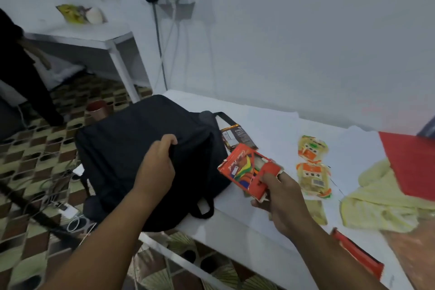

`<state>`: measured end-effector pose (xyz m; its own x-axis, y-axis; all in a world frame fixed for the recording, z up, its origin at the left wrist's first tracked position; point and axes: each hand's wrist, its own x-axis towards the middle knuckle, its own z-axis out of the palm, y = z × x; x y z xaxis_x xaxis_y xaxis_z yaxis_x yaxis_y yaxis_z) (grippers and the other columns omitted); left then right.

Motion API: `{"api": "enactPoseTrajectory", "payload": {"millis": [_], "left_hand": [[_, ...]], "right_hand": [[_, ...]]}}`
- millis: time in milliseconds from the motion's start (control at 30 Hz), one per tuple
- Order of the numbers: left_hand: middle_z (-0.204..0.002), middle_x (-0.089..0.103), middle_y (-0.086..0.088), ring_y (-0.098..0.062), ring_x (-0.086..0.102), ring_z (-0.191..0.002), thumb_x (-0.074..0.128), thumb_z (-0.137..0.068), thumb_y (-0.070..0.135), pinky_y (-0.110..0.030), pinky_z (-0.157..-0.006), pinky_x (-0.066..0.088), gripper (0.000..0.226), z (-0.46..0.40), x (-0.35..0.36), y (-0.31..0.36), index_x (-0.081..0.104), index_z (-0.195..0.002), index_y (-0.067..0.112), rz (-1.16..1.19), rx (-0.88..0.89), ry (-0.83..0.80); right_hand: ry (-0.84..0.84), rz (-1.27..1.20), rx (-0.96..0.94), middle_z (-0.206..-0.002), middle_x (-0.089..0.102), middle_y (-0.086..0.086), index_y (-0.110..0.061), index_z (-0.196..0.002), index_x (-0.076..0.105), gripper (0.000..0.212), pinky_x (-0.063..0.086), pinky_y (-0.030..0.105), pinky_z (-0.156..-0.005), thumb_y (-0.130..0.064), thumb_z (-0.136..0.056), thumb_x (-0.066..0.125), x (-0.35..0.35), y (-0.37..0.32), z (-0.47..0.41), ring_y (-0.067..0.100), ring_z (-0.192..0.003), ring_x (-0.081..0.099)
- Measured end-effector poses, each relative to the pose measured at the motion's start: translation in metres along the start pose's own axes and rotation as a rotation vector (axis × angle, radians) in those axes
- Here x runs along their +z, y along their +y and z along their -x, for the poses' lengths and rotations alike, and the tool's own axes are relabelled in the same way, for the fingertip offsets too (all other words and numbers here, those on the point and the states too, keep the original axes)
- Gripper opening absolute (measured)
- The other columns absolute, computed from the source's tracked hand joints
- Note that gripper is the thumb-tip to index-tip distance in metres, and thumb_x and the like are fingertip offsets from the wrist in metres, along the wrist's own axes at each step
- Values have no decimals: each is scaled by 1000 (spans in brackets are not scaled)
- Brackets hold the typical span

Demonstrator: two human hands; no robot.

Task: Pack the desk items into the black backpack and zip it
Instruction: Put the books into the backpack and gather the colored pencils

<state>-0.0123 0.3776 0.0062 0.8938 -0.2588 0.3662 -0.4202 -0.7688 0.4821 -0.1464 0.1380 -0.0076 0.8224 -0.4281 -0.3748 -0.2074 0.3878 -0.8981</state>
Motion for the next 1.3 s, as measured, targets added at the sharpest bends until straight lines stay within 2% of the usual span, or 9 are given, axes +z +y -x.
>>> {"api": "enactPoseTrajectory", "payload": {"millis": [167, 267, 433, 600, 667, 767, 967, 1133, 1300], "left_hand": [[-100, 35, 4, -15, 51, -71, 57, -96, 49, -35, -66, 48, 15, -45, -36, -28, 49, -100, 37, -89, -41, -149], [-117, 28, 2, -18, 48, -100, 69, -52, 89, -38, -78, 53, 90, -72, -48, -50, 41, -119, 36, -351, -5, -341], [-135, 28, -5, -32, 34, -125, 70, -61, 74, -52, -101, 36, 79, -118, -62, -84, 51, -127, 34, -629, 61, -397], [-124, 50, -7, -36, 58, -106, 53, -90, 21, -45, -85, 51, 58, -148, -63, -89, 31, -141, 39, -365, 202, -510], [-136, 50, -8, -37, 56, -116, 49, -95, 45, -47, -95, 50, 53, -142, -49, -97, 29, -145, 39, -374, 188, -661], [-151, 35, -8, -42, 41, -135, 57, -67, 87, -57, -102, 45, 109, -129, -34, -110, 12, -151, 34, -439, 124, -811], [-93, 66, 4, -19, 64, -87, 64, -77, 16, -34, -76, 52, 37, -174, -56, -120, 53, -107, 36, -47, 142, -654], [-95, 66, 10, -10, 60, -89, 61, -78, -1, -19, -66, 40, 43, -201, -81, -119, 64, -103, 35, 121, 166, -603], [-104, 67, 2, -18, 63, -90, 62, -80, 4, -35, -78, 54, 41, -208, -88, -108, 57, -110, 32, 149, 145, -619]], "right_hand": [[-35, 57, -43, -87, 76, 12, -14, -106, 65, 16, 57, 38, -56, -6, -93, 58, 53, -1, -13, 28, -78, 73], [-35, 101, -64, -86, 77, 6, -16, -104, 65, 15, 61, 41, -59, -8, -93, 58, 92, 2, -23, 26, -79, 75], [39, 126, -53, -81, 76, 1, -17, -98, 67, 13, 63, 51, -63, -8, -94, 58, 159, 14, -37, 22, -75, 76], [196, 54, -30, -100, 73, 8, -12, -109, 63, 15, 62, 42, -58, -12, -95, 60, 202, 19, -49, 19, -73, 76], [255, 33, -28, -102, 73, 9, -11, -110, 63, 16, 62, 41, -58, -12, -94, 60, 207, 19, -51, 20, -73, 76], [348, 33, -59, -94, 75, 9, -12, -105, 64, 14, 60, 39, -56, -10, -93, 58, 209, 17, -46, 22, -71, 76], [408, -7, -88, -88, 76, 10, -9, -98, 65, 11, 57, 34, -53, -6, -90, 59, 218, 8, -41, 26, -72, 76], [359, 12, -121, -90, 75, 12, -8, -100, 65, 10, 59, 36, -55, -6, -94, 57, 248, 4, -55, 28, -71, 75], [319, 122, -87, -97, 73, 17, -5, -103, 66, 12, 62, 43, -65, -11, -94, 62, 277, 8, -91, 31, -69, 75]]}}
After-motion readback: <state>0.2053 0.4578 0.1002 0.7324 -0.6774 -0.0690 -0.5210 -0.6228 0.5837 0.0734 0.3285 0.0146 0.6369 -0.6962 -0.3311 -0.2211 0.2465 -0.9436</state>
